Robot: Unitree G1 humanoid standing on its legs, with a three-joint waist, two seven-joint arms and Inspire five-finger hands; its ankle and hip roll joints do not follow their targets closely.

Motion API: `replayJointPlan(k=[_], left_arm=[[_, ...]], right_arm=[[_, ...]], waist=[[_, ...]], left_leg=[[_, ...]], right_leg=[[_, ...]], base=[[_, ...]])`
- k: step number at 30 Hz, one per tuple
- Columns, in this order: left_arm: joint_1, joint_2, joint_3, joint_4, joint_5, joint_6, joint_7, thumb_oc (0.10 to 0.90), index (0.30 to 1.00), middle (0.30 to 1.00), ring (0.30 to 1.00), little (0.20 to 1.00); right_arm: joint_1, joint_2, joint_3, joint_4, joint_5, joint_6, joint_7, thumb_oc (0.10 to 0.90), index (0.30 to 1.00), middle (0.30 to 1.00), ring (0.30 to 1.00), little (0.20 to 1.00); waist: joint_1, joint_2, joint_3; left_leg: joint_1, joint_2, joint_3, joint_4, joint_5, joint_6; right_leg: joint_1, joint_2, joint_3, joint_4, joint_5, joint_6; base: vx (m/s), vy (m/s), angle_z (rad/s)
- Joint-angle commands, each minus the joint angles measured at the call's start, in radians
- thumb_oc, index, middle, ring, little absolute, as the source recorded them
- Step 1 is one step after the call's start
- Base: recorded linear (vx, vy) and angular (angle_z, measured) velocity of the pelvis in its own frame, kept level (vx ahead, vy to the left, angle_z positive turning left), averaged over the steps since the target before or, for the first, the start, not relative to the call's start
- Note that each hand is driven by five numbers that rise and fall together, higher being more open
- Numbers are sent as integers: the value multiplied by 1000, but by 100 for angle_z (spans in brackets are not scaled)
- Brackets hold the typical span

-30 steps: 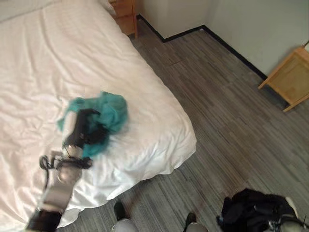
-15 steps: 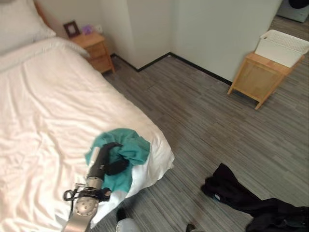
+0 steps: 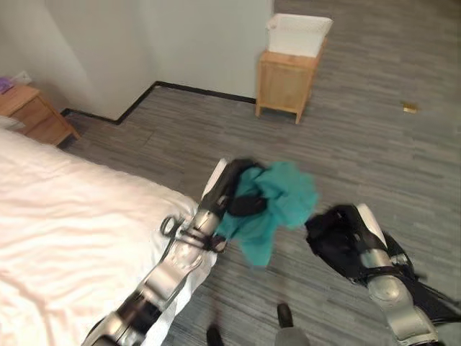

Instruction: Pick up bed clothes into laundry basket.

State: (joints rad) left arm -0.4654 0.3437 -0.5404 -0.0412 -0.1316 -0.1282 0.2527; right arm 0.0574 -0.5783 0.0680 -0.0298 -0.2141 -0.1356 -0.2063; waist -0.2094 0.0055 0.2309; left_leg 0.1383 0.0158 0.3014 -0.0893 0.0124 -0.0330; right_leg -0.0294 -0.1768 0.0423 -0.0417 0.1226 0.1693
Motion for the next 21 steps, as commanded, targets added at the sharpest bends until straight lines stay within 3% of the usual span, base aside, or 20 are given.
replayJointPlan(k=[1, 2, 3, 4, 5, 6, 7, 9, 12, 13, 16, 18, 20, 21], left_arm=[[-140, -54, 32, -11, 169, -79, 121, 400, 300, 300, 300, 300], [-136, -36, 51, -8, 227, -60, 152, 400, 300, 300, 300, 300], [-125, -26, 59, -8, 223, -46, 168, 400, 300, 300, 300, 300], [-128, -24, 62, -6, 222, -47, 169, 400, 300, 300, 300, 300], [-66, -16, 92, 12, 236, -37, 182, 400, 300, 300, 300, 300], [-34, -15, 94, 39, 232, -30, 179, 400, 300, 300, 300, 300], [12, -10, 139, 25, 235, -29, 197, 400, 300, 300, 300, 300], [44, -12, 152, 38, 252, -7, 208, 400, 300, 300, 300, 300], [62, -8, 166, 75, 299, 11, 215, 400, 300, 300, 300, 300], [66, 2, 188, 110, 339, 28, 237, 400, 300, 300, 300, 300], [56, -1, 191, 142, 363, 35, 255, 400, 300, 300, 300, 300], [54, -6, 209, 157, 354, 33, 256, 400, 300, 300, 300, 300], [73, -1, 222, 131, 322, 19, 254, 400, 300, 300, 300, 300], [92, 0, 227, 98, 274, 4, 251, 400, 300, 300, 300, 300]], right_arm=[[-61, -136, -170, 28, -45, -31, -126, 400, 300, 300, 300, 300], [-56, -121, -163, 4, -62, -38, -146, 400, 300, 300, 300, 300], [-100, -124, -164, -25, -4, -53, -137, 400, 300, 300, 300, 300], [-114, -125, -154, -11, -5, -58, -143, 400, 300, 300, 300, 300], [-146, -65, -91, -23, -18, -36, -137, 400, 300, 300, 300, 300], [-149, -64, -58, 15, -45, -14, -140, 400, 300, 300, 300, 300], [-132, -28, -84, -52, -23, -29, -136, 400, 300, 300, 300, 300], [-145, -27, -39, -42, -53, -32, -133, 400, 300, 300, 300, 300], [-163, -9, -4, -38, -68, -24, -146, 400, 300, 300, 300, 300], [-157, -4, -8, -71, -90, -23, -158, 400, 300, 300, 300, 300], [-147, 1, -3, -96, -99, -24, -155, 400, 300, 300, 300, 300], [-166, -8, 2, -105, -91, -24, -159, 400, 300, 300, 300, 300], [-200, -15, 21, -105, -76, -34, -162, 400, 300, 300, 300, 300], [-245, -18, 52, -99, -65, -30, -168, 400, 300, 300, 300, 300]], waist=[[-4, 13, -46], [0, 18, -37], [29, 31, -39], [22, 30, -40], [39, 32, -43], [52, 27, -49], [52, 26, -53], [71, 24, -65], [78, 24, -69], [82, 25, -67], [79, 25, -64], [86, 20, -60], [116, 10, -44], [167, -13, -7]], left_leg=[[20, 25, -37, 2, -87, 12], [25, 37, -15, 2, -89, 15], [25, 58, 20, 2, -83, 15], [21, 57, 16, 2, -82, 15], [25, 60, 40, 2, -85, 18], [27, 58, 49, 2, -87, 18], [36, 55, 63, 2, -96, 17], [35, 54, 89, 2, -87, 9], [42, 64, 109, 4, -88, -4], [59, 77, 123, 7, -93, -19], [84, 92, 124, 41, -119, -32], [68, 126, 126, 195, -147, -49], [-18, 195, 86, 474, -65, -77], [-134, 217, -5, 744, 31, -97]], right_leg=[[0, 127, -95, 149, -135, 28], [-16, 109, -130, 179, -142, 34], [-18, 47, -251, 223, -156, 21], [-22, 45, -255, 227, -159, 20], [-21, 14, -321, 226, -156, 11], [-17, 10, -337, 214, -157, 9], [-6, 12, -347, 187, -158, 9], [4, 16, -382, 123, -143, 2], [9, 27, -413, 80, -120, -4], [-9, 24, -452, 78, -109, -7], [17, 38, -465, 55, -122, -21], [53, 56, -462, 39, -144, -44], [114, 96, -439, 3, -170, -90], [171, 106, -411, -31, -184, -130]], base=[[-34, -39, -51], [-56, -107, -51], [-38, -99, -79], [14, -127, -115], [59, -101, -109], [129, -129, -77], [128, -117, -35], [93, -102, -52], [153, -148, -69], [146, -97, -26], [221, -192, -14], [165, -198, 4], [277, -365, -21], [209, -325, -59]])
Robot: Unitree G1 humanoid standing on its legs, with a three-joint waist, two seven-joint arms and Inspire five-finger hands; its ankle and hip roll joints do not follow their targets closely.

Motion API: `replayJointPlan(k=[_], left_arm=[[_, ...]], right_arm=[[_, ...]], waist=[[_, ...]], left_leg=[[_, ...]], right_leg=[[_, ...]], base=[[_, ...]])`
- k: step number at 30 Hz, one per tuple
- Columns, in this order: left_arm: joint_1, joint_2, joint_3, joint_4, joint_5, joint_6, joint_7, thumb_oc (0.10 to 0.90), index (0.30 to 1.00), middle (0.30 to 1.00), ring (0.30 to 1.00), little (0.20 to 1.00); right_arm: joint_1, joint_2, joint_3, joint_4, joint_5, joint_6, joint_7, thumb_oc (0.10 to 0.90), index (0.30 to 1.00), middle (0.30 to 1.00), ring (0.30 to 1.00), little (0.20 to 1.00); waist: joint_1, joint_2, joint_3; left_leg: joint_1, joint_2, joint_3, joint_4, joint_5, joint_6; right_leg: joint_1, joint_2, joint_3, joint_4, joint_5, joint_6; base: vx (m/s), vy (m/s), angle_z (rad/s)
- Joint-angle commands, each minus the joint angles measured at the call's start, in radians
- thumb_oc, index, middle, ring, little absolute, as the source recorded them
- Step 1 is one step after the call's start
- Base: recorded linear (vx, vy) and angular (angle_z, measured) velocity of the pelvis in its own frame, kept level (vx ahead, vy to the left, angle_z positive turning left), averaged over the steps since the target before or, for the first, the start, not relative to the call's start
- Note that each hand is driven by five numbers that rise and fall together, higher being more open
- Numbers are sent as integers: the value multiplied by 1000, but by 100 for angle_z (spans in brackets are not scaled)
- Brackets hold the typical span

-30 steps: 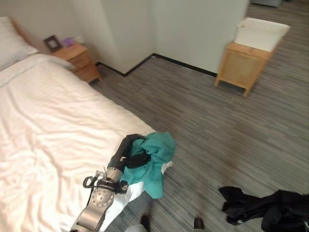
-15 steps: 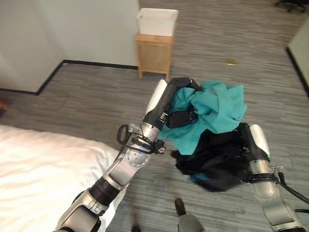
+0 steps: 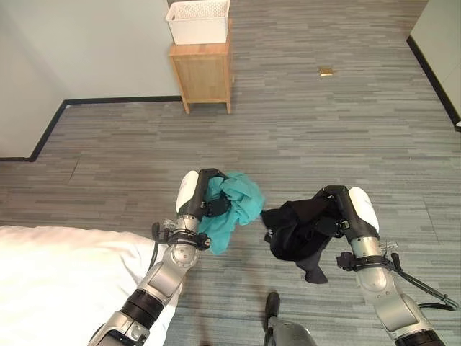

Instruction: Pick up bed clothes into laundry basket.

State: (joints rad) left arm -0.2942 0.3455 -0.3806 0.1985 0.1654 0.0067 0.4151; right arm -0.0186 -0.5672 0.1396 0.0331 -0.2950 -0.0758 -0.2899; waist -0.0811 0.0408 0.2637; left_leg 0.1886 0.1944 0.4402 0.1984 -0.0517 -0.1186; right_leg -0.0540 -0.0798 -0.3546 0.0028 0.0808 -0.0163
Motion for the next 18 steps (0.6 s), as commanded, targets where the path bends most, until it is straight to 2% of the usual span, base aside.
replayJointPlan(k=[1, 2, 3, 4, 6, 7, 8, 9, 10, 11, 13, 15, 16, 17, 18], left_arm=[[-81, 1, 69, -143, -25, -130, 88, 400, 300, 300, 300, 300], [-52, -5, 82, -186, -73, -142, 81, 400, 300, 300, 300, 300], [-51, -3, 83, -188, -74, -141, 80, 400, 300, 300, 300, 300], [-27, -2, 88, -213, -88, -147, 70, 400, 300, 300, 300, 300], [20, 4, 109, -263, -113, -164, 46, 400, 300, 300, 300, 300], [49, 0, 119, -283, -122, -167, 34, 400, 300, 300, 300, 300], [53, -1, 120, -285, -122, -166, 32, 400, 300, 300, 300, 300], [68, -5, 123, -288, -125, -165, 31, 400, 300, 300, 300, 300], [85, -12, 132, -276, -120, -159, 33, 400, 300, 300, 300, 300], [87, -14, 134, -277, -119, -158, 33, 400, 300, 300, 300, 300], [106, -18, 150, -266, -114, -154, 41, 400, 300, 300, 300, 300], [118, -23, 170, -262, -118, -147, 50, 400, 300, 300, 300, 300], [141, -20, 189, -268, -125, -139, 38, 400, 300, 300, 300, 300], [147, -16, 183, -270, -119, -132, 36, 400, 300, 300, 300, 300], [144, -8, 174, -261, -116, -128, 35, 400, 300, 300, 300, 300]], right_arm=[[-175, -28, -18, -160, 16, -90, -85, 400, 300, 300, 300, 300], [-217, -21, 9, -142, 20, -78, -83, 400, 300, 300, 300, 300], [-219, -20, 10, -141, 20, -78, -83, 400, 300, 300, 300, 300], [-231, -18, 23, -135, 19, -75, -79, 400, 300, 300, 300, 300], [-236, -8, 36, -132, 23, -70, -67, 400, 300, 300, 300, 300], [-248, 6, 54, -129, 34, -74, -57, 400, 300, 300, 300, 300], [-249, 5, 57, -126, 35, -75, -57, 400, 300, 300, 300, 300], [-255, 9, 67, -119, 37, -76, -53, 400, 300, 300, 300, 300], [-273, 16, 93, -98, 31, -73, -41, 400, 300, 300, 300, 300], [-275, 15, 96, -95, 30, -74, -42, 400, 300, 300, 300, 300], [-302, 21, 113, -76, 24, -67, -39, 400, 300, 300, 300, 300], [-323, 27, 120, -64, 17, -56, -38, 400, 300, 300, 300, 300], [-309, 42, 123, -80, 12, -53, -22, 400, 300, 300, 300, 300], [-298, 53, 129, -85, -1, -46, -12, 400, 300, 300, 300, 300], [-291, 72, 128, -76, -5, -48, -16, 400, 300, 300, 300, 300]], waist=[[34, -49, -41], [78, -57, -20], [77, -61, -22], [98, -61, -14], [139, -67, -11], [166, -52, -22], [168, -57, -24], [178, -51, -31], [204, -15, -47], [204, -18, -48], [222, -19, -47], [234, -19, -51], [233, -15, -83], [247, -26, -89], [263, -55, -108]], left_leg=[[-200, 40, -149, 467, 99, -10], [-301, 4, -218, 577, 69, 2], [-306, 0, -215, 575, 74, 6], [-354, -25, -241, 580, 47, 10], [-430, -51, -265, 502, 52, 21], [-459, -36, -252, 317, 45, 35], [-447, -42, -244, 300, 47, 36], [-433, -47, -227, 175, 61, 41], [-460, -45, -204, -38, 147, 26], [-443, -53, -199, -72, 164, 25], [-472, -52, -127, -228, 199, 26], [-518, -18, -32, -256, 200, 39], [-492, -7, 27, -267, 215, 67], [-490, -15, 24, -263, 254, 74], [-486, -29, 28, -262, 271, 81]], right_leg=[[189, 10, -19, -76, -137, 52], [225, 13, 32, -88, -163, 44], [219, 9, 32, -88, -159, 44], [235, 7, 57, -90, -171, 47], [256, 0, 93, -90, -189, 57], [280, 11, 106, -90, -223, 72], [281, 4, 108, -90, -224, 73], [297, 5, 114, -90, -239, 82], [344, 44, 121, -90, -279, 96], [346, 39, 122, -90, -280, 96], [395, 37, 121, -90, -315, 109], [438, 45, 126, -90, -347, 118], [468, 53, 133, -90, -354, 130], [479, 49, 148, -79, -353, 127], [477, 40, 144, -34, -344, 141]], base=[[263, -215, -86], [110, -32, -71], [224, -24, -94], [154, 24, -79], [367, 45, -59], [398, 50, -48], [440, 88, -68], [560, 117, -45], [551, 112, -31], [576, 86, -24], [447, 37, -24], [647, 57, -12], [780, 49, -16], [828, 12, -27], [606, 2, -30]])
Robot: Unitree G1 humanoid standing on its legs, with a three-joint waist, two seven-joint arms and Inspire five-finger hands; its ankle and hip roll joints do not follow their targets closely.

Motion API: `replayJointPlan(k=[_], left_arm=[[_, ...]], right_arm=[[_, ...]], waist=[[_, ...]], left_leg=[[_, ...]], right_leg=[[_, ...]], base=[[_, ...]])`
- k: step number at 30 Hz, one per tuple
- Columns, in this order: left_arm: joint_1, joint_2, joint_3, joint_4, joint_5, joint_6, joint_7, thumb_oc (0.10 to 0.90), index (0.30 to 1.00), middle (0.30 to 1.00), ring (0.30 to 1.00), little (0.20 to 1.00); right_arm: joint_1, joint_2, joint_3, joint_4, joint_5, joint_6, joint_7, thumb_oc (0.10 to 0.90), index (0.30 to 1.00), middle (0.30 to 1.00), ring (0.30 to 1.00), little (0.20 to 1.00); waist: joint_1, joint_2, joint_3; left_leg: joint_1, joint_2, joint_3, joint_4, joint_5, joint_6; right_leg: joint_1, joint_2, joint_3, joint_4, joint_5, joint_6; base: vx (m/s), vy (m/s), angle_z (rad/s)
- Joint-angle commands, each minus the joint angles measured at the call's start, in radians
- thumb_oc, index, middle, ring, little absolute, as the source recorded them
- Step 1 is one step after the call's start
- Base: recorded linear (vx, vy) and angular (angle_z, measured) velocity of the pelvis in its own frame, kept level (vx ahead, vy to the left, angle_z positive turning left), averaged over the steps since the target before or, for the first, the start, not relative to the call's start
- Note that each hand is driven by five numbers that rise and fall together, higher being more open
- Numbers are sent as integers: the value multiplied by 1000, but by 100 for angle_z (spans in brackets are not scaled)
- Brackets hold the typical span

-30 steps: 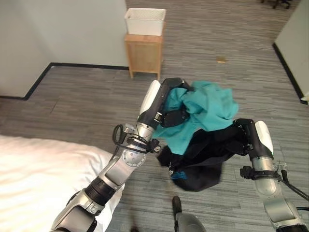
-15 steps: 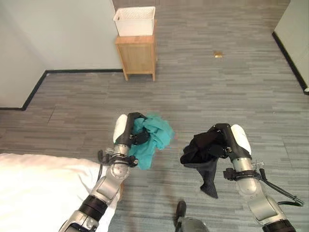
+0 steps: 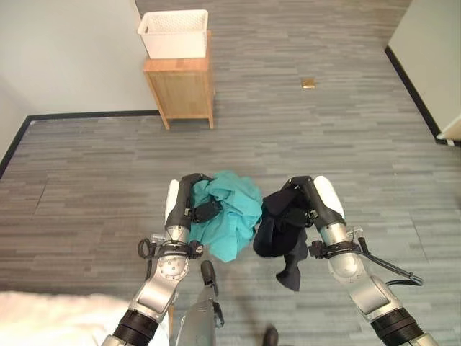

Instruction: Pick up bed clothes into laundry basket.

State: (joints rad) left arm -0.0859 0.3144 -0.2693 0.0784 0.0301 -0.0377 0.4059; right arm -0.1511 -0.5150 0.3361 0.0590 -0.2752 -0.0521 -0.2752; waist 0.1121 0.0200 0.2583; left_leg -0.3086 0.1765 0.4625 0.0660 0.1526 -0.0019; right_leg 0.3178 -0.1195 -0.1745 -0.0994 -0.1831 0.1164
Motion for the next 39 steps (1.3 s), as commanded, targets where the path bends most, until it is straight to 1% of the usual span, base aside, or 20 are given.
replayJointPlan(k=[1, 3, 4, 5, 7, 8, 9, 13, 15, 20, 24, 26, 28, 30, 32, 33, 34, 36, 37, 39], left_arm=[[-67, 26, 51, -139, 14, -84, 43, 400, 300, 300, 300, 300], [-77, 27, 27, -125, -3, -81, 42, 400, 300, 300, 300, 300], [-85, 30, 13, -122, -3, -77, 42, 400, 300, 300, 300, 300], [-101, 34, 3, -114, 8, -74, 52, 400, 300, 300, 300, 300], [-139, 41, -11, -99, 27, -64, 61, 400, 300, 300, 300, 300], [-140, 40, -11, -99, 27, -64, 61, 400, 300, 300, 300, 300], [-165, 38, -21, -99, 36, -63, 61, 400, 300, 300, 300, 300], [-170, 28, -34, -89, 61, -67, 37, 400, 300, 300, 300, 300], [-161, 20, -34, -84, 69, -67, 27, 400, 300, 300, 300, 300], [-140, 21, -3, -58, 88, -61, 13, 400, 300, 300, 300, 300], [-146, -1, -30, -20, 101, -62, 9, 400, 300, 300, 300, 300], [-144, -17, -42, -11, 98, -63, 6, 400, 300, 300, 300, 300], [-149, -32, -55, 4, 81, -62, 5, 400, 300, 300, 300, 300], [-135, -27, -54, -19, 61, -66, 10, 400, 300, 300, 300, 300], [-130, -22, -48, -27, 55, -66, 17, 400, 300, 300, 300, 300], [-127, -25, -48, -28, 50, -66, 20, 400, 300, 300, 300, 300], [-127, -24, -48, -28, 50, -66, 20, 400, 300, 300, 300, 300], [-120, -27, -38, -35, 56, -66, 19, 400, 300, 300, 300, 300], [-120, -28, -37, -35, 56, -66, 19, 400, 300, 300, 300, 300], [-116, -29, -36, -34, 68, -66, 25, 400, 300, 300, 300, 300]], right_arm=[[-145, 32, -72, -103, -32, -70, -31, 400, 300, 300, 300, 300], [-125, 57, -75, -102, -48, -64, -37, 400, 300, 300, 300, 300], [-125, 63, -78, -102, -54, -60, -44, 400, 300, 300, 300, 300], [-122, 65, -82, -110, -69, -57, -48, 400, 300, 300, 300, 300], [-120, 70, -91, -121, -73, -51, -46, 400, 300, 300, 300, 300], [-121, 69, -91, -121, -73, -51, -46, 400, 300, 300, 300, 300], [-113, 67, -103, -137, -70, -49, -48, 400, 300, 300, 300, 300], [-67, 65, -130, -161, -60, -51, -47, 400, 300, 300, 300, 300], [-47, 67, -132, -168, -56, -51, -44, 400, 300, 300, 300, 300], [-16, 82, -114, -175, -71, -49, -30, 400, 300, 300, 300, 300], [44, 80, -120, -180, -82, -45, -21, 400, 300, 300, 300, 300], [56, 73, -124, -184, -75, -47, -21, 400, 300, 300, 300, 300], [59, 65, -130, -183, -59, -51, -26, 400, 300, 300, 300, 300], [44, 51, -130, -200, -44, -60, -41, 400, 300, 300, 300, 300], [36, 49, -127, -203, -43, -58, -43, 400, 300, 300, 300, 300], [26, 47, -118, -202, -45, -52, -37, 400, 300, 300, 300, 300], [25, 48, -118, -201, -45, -52, -37, 400, 300, 300, 300, 300], [24, 48, -104, -194, -51, -54, -34, 400, 300, 300, 300, 300], [24, 47, -104, -194, -51, -54, -34, 400, 300, 300, 300, 300], [21, 48, -95, -187, -68, -57, -37, 400, 300, 300, 300, 300]], waist=[[80, -58, -112], [81, -93, -108], [62, -89, -100], [33, -74, -94], [-23, -33, -82], [-23, -32, -82], [-79, -7, -66], [-170, 8, -56], [-200, -2, -62], [-238, -12, -66], [-275, -10, -87], [-278, 1, -87], [-267, 11, -80], [-223, -22, -46], [-200, -48, -33], [-174, -76, -19], [-169, -71, -20], [-136, -48, -22], [-135, -53, -23], [-109, -30, -39]], left_leg=[[25, -37, 16, -122, 55, -12], [73, -97, 32, -111, 9, 33], [103, -101, 30, -100, -20, 45], [154, -103, 22, -107, -48, 57], [248, -108, -2, -134, -93, 63], [247, -107, -3, -134, -92, 63], [328, -124, -54, -147, -137, 55], [427, -134, -124, -153, -202, 27], [471, -148, -147, -153, -236, 14], [605, -158, -176, -153, -334, -22], [695, -157, -259, -127, -411, -28], [690, -140, -272, -54, -403, -43], [609, -81, -272, 216, -286, -100], [440, -27, -269, 633, -143, -149], [356, -35, -260, 714, -143, -144], [253, -20, -221, 715, -163, -131], [249, -11, -218, 727, -173, -131], [205, -25, -212, 423, -211, -93], [210, -33, -207, 407, -200, -90], [192, -49, -198, 125, -139, -87]], right_leg=[[95, 64, -39, 130, -38, 38], [34, 7, -55, 342, 142, 138], [-29, 0, -47, 491, 260, 145], [-98, -21, -45, 590, 313, 145], [-215, -85, -85, 702, 314, 145], [-215, -85, -85, 701, 315, 145], [-310, -132, -105, 670, 228, 120], [-403, -105, -117, 484, 133, 64], [-435, -69, -93, 324, 150, 53], [-544, -52, -193, 106, 263, 76], [-524, -19, -90, 85, 282, 60], [-493, -12, -95, 84, 282, 49], [-397, 14, -127, 44, 269, 8], [-277, 30, -145, 17, 206, -59], [-248, 18, -140, 12, 193, -69], [-209, -7, -121, 12, 173, -69], [-212, 0, -116, 12, 170, -69], [-177, 15, -86, 12, 132, -41], [-180, 9, -85, 12, 136, -40], [-138, 30, -71, 12, 98, -22]], base=[[577, 18, -32], [546, 70, 8], [580, 87, 55], [585, 106, 79], [455, 120, 82], [638, 78, 55], [621, 22, 27], [573, -99, 69], [511, -166, 90], [475, -141, 24], [464, -133, 25], [278, -123, 58], [349, -281, 64], [398, -360, 38], [346, -202, -25], [349, -110, -37], [448, 26, -26], [392, 125, -32], [307, 121, -23], [465, 140, -36]])
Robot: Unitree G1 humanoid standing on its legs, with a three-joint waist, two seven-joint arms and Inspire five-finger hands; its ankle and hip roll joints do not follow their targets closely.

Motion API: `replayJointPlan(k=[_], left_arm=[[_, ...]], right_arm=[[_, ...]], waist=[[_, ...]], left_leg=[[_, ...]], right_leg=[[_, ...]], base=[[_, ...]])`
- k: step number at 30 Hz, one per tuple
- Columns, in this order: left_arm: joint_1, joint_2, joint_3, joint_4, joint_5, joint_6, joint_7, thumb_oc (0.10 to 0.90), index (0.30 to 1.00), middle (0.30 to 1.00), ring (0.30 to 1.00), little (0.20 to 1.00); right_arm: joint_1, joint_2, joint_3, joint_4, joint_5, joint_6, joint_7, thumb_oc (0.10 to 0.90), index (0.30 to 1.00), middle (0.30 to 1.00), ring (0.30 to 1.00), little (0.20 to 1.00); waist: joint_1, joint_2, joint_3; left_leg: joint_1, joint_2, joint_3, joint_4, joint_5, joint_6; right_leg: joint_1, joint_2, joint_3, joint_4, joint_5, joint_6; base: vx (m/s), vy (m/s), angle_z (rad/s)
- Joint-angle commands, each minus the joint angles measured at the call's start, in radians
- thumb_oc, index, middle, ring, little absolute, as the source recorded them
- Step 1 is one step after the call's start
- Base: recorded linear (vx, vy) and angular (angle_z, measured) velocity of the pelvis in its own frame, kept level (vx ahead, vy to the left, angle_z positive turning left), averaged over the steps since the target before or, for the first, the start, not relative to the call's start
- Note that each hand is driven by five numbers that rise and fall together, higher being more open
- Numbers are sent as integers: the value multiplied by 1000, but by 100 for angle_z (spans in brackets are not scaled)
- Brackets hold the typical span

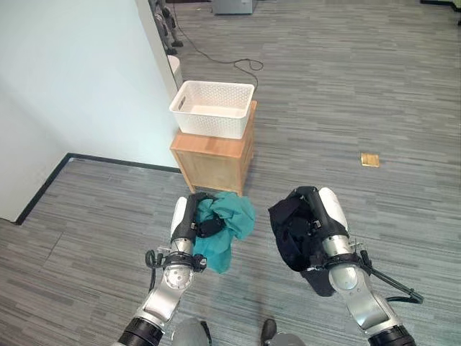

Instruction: Pick up bed clothes into laundry basket.

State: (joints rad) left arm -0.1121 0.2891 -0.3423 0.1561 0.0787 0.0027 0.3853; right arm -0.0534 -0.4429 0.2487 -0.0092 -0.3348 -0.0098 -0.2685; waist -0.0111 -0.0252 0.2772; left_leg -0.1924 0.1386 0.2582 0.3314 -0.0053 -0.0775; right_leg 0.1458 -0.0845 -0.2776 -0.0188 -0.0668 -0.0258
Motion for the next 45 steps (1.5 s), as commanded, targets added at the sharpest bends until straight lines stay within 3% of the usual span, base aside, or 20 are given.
replayJointPlan(k=[1, 5, 7, 10, 13, 14, 15, 17, 19, 22, 23, 26, 29, 32, 35, 37, 39, 41, 43, 45], left_arm=[[-90, -5, 31, -110, 38, -102, 48, 400, 300, 300, 300, 300], [-97, -7, 24, -104, 57, -91, 54, 400, 300, 300, 300, 300], [-79, 0, 26, -107, 84, -80, 70, 400, 300, 300, 300, 300], [-76, 11, 19, -112, 92, -78, 75, 400, 300, 300, 300, 300], [-98, 17, 1, -110, 86, -66, 84, 400, 300, 300, 300, 300], [-116, 16, -5, -105, 83, -60, 89, 400, 300, 300, 300, 300], [-136, 20, -19, -108, 77, -54, 105, 400, 300, 300, 300, 300], [-147, 19, -23, -106, 84, -58, 101, 400, 300, 300, 300, 300], [-154, 25, -24, -118, 91, -68, 103, 400, 300, 300, 300, 300], [-144, 33, -19, -126, 102, -83, 90, 400, 300, 300, 300, 300], [-126, 38, -11, -128, 102, -89, 81, 400, 300, 300, 300, 300], [-78, 46, 10, -127, 96, -89, 58, 400, 300, 300, 300, 300], [-43, 62, 29, -136, 91, -92, 45, 400, 300, 300, 300, 300], [4, 75, 36, -129, 81, -100, 35, 400, 300, 300, 300, 300], [35, 75, 41, -118, 38, -108, 28, 400, 300, 300, 300, 300], [58, 86, 47, -110, 8, -116, 35, 400, 300, 300, 300, 300], [61, 82, 56, -107, 6, -116, 27, 400, 300, 300, 300, 300], [80, 81, 86, -99, 10, -114, 24, 400, 300, 300, 300, 300], [85, 76, 95, -98, 13, -114, 21, 400, 300, 300, 300, 300], [86, 72, 98, -88, 16, -114, 20, 400, 300, 300, 300, 300]], right_arm=[[-80, -21, -9, -113, -18, -97, -58, 400, 300, 300, 300, 300], [-93, -18, -14, -125, -29, -92, -76, 400, 300, 300, 300, 300], [-122, -1, 0, -148, -62, -93, -86, 400, 300, 300, 300, 300], [-136, 15, 11, -155, -81, -92, -96, 400, 300, 300, 300, 300], [-151, 38, 14, -168, -92, -81, -104, 400, 300, 300, 300, 300], [-161, 44, 15, -168, -93, -76, -102, 400, 300, 300, 300, 300], [-180, 51, 16, -187, -100, -66, -108, 400, 300, 300, 300, 300], [-205, 49, 12, -195, -110, -64, -116, 400, 300, 300, 300, 300], [-242, 45, 9, -230, -125, -69, -117, 400, 300, 300, 300, 300], [-343, 33, 4, -286, -140, -81, -127, 400, 300, 300, 300, 300], [-427, 25, 10, -306, -140, -81, -132, 400, 300, 300, 300, 300], [-562, -23, 8, -276, -142, -48, -144, 400, 300, 300, 300, 300], [-673, -94, 0, -216, -137, -20, -155, 400, 300, 300, 300, 300], [-925, -238, 50, -18, -66, 11, -183, 400, 300, 300, 300, 300], [-1188, -323, 183, 165, 22, 17, -182, 400, 300, 300, 300, 300], [-1380, -380, 312, 309, 61, 25, -175, 400, 300, 300, 300, 300], [-1454, -386, 368, 366, 62, 33, -168, 400, 300, 300, 300, 300], [-1500, -373, 406, 411, 57, 29, -142, 400, 300, 300, 300, 300], [-1510, -364, 418, 423, 51, 24, -138, 400, 300, 300, 300, 300], [-1518, -353, 419, 444, 45, 18, -134, 400, 300, 300, 300, 300]], waist=[[26, 32, -61], [39, 44, -66], [60, 51, -104], [72, 37, -122], [77, 17, -129], [71, 16, -127], [44, 25, -107], [36, 39, -103], [16, 67, -82], [-8, 67, -68], [-5, 48, -78], [17, 31, -102], [47, 17, -120], [84, -14, -152], [111, -39, -144], [150, -63, -108], [155, -62, -96], [163, -71, -99], [166, -66, -106], [177, -45, -122]], left_leg=[[26, 19, 66, -276, 102, -22], [40, 25, 130, -377, 161, -20], [64, 11, 99, -394, 183, -4], [95, -1, 124, -392, 171, 15], [148, -36, 149, -397, 124, 58], [169, -51, 143, -403, 104, 73], [214, -66, 113, -417, 74, 91], [224, -60, 106, -419, 60, 97], [256, -51, 66, -419, 36, 97], [287, -56, 18, -419, 12, 77], [297, -61, 3, -419, -5, 59], [327, -43, -11, -419, -40, 26], [354, -35, -7, -419, -59, 15], [399, -33, -24, -410, -76, -7], [337, -15, -36, -187, -122, -29], [212, 22, -29, 83, -43, -67], [161, 41, -15, 142, -24, -73], [132, 104, 41, 15, -32, -69], [151, 109, 54, -74, -9, -74], [156, 127, 33, -236, 64, -89]], right_leg=[[94, 20, 38, -68, -61, 122], [145, 38, 48, -68, -90, 118], [205, 41, 72, -68, -113, 123], [218, 26, 80, -32, -123, 129], [167, -23, 64, 169, -78, 182], [127, -49, 62, 260, -29, 215], [35, -72, 87, 462, 87, 270], [-28, -69, 96, 538, 105, 274], [-147, -27, 103, 609, 53, 241], [-210, 3, 80, 432, -51, 181], [-211, -20, 71, 223, -36, 155], [-218, -64, -21, 45, 66, 182], [-201, -80, -94, 1, 96, 188], [-126, -59, -92, -63, 97, 177], [-70, -59, -106, -68, 78, 157], [-15, -62, -136, -68, 51, 125], [-10, -59, -145, -68, 42, 117], [-2, -71, -159, -68, 35, 140], [-2, -72, -151, -68, 28, 148], [9, -57, -142, -68, 11, 159]], base=[[480, 111, -46], [392, 47, -26], [595, 59, -32], [379, 63, -46], [293, 106, 1], [337, 192, 32], [231, 157, 39], [212, 113, 34], [262, 61, 18], [302, -126, 51], [233, -182, 74], [302, -233, 77], [204, -154, 26], [251, -173, 32], [137, -172, 12], [134, -195, 7], [88, -84, 6], [217, 102, 25], [180, 130, 16], [192, 139, -22]])
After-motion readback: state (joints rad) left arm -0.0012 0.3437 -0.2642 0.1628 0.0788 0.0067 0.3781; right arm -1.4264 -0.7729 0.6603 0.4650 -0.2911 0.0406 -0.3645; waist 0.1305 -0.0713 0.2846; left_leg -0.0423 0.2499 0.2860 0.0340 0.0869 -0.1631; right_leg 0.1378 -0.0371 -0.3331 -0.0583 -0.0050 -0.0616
